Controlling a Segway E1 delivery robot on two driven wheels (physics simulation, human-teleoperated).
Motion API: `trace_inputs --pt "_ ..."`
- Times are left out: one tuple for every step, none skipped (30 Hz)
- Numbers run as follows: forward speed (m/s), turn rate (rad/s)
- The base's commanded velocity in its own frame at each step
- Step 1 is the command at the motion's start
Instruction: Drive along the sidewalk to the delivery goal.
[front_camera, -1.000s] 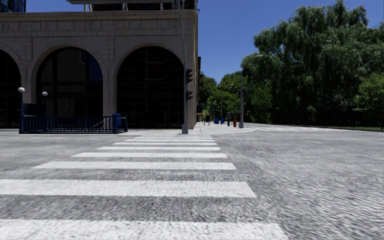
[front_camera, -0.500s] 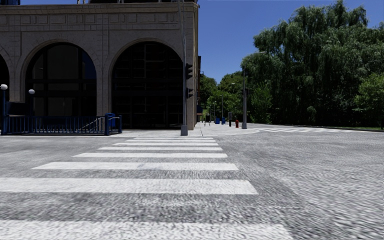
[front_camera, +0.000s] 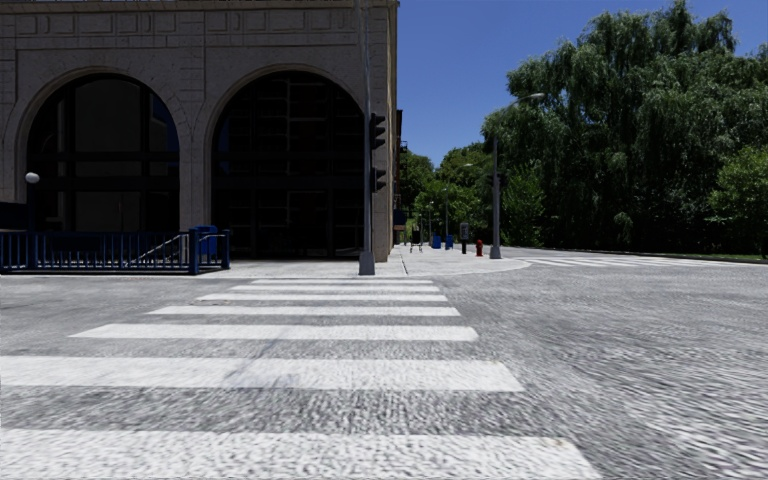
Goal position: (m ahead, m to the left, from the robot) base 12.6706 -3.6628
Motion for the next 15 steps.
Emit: trace_inputs --pt "2.00 0.00" --pt "2.00 0.00" --pt "2.00 0.00" --pt "2.00 0.00" --pt "2.00 0.00" --pt "2.00 0.00" --pt "2.00 0.00" --pt "2.00 0.00" --pt "2.00 0.00" --pt "2.00 0.00" --pt "2.00 0.00" --pt "2.00 0.00" --pt "2.00 0.00" --pt "2.00 0.00" --pt "2.00 0.00"
